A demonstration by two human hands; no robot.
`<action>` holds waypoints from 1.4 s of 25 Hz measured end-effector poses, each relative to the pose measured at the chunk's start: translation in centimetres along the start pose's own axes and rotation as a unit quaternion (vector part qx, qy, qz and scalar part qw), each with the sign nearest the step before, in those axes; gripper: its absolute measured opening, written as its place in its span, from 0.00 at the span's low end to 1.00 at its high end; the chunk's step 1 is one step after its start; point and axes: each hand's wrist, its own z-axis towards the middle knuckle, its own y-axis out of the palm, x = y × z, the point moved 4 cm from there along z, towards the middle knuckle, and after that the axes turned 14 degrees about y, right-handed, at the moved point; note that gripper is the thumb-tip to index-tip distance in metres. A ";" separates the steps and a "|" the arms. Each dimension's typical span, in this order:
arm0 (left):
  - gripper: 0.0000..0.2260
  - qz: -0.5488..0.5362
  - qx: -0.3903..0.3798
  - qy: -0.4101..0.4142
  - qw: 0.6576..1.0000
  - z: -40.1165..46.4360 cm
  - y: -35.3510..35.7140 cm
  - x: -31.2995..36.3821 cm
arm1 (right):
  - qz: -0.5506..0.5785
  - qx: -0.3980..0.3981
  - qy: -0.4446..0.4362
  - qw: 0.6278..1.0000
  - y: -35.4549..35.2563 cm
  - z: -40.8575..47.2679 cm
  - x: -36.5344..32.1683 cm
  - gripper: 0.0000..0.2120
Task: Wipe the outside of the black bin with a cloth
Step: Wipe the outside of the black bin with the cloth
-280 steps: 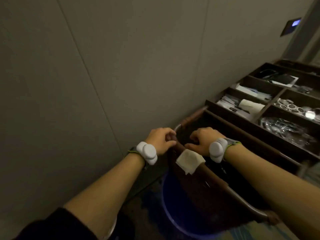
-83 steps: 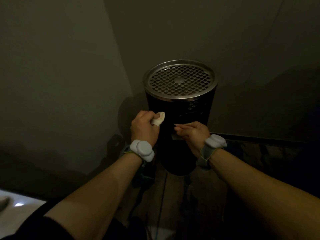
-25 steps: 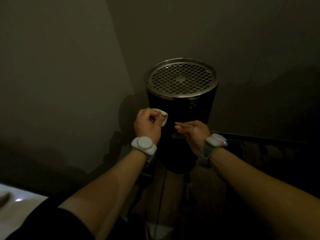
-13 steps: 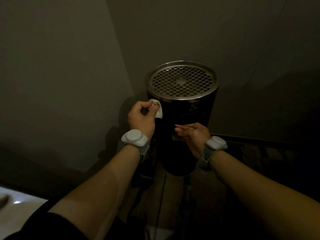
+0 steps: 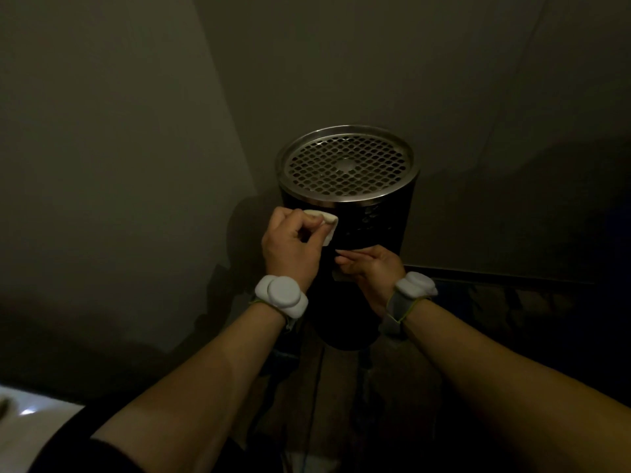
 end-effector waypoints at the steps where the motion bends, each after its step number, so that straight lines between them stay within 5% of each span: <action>1: 0.07 0.010 -0.010 0.005 1.000 -0.2 0.1 0.0 | -0.002 -0.002 0.001 1.000 -0.1 0.0 0.0 0.15; 7: 0.08 0.017 -0.023 0.003 1.000 -1.0 0.8 0.0 | -0.010 0.010 -0.010 1.000 -2.2 0.5 -0.7 0.12; 12: 0.08 0.048 -0.021 0.005 0.999 -1.0 0.7 -0.1 | -0.290 0.160 -0.077 0.941 -6.6 1.2 -3.1 0.04; 21: 0.06 0.072 -0.024 0.031 0.997 -1.4 1.0 1.0 | -0.453 0.244 -0.119 0.849 -8.6 2.0 -5.8 0.20; 35: 0.06 0.198 -0.169 0.164 0.952 -2.1 4.4 3.6 | -0.475 0.272 -0.107 0.830 -7.9 2.5 -6.6 0.16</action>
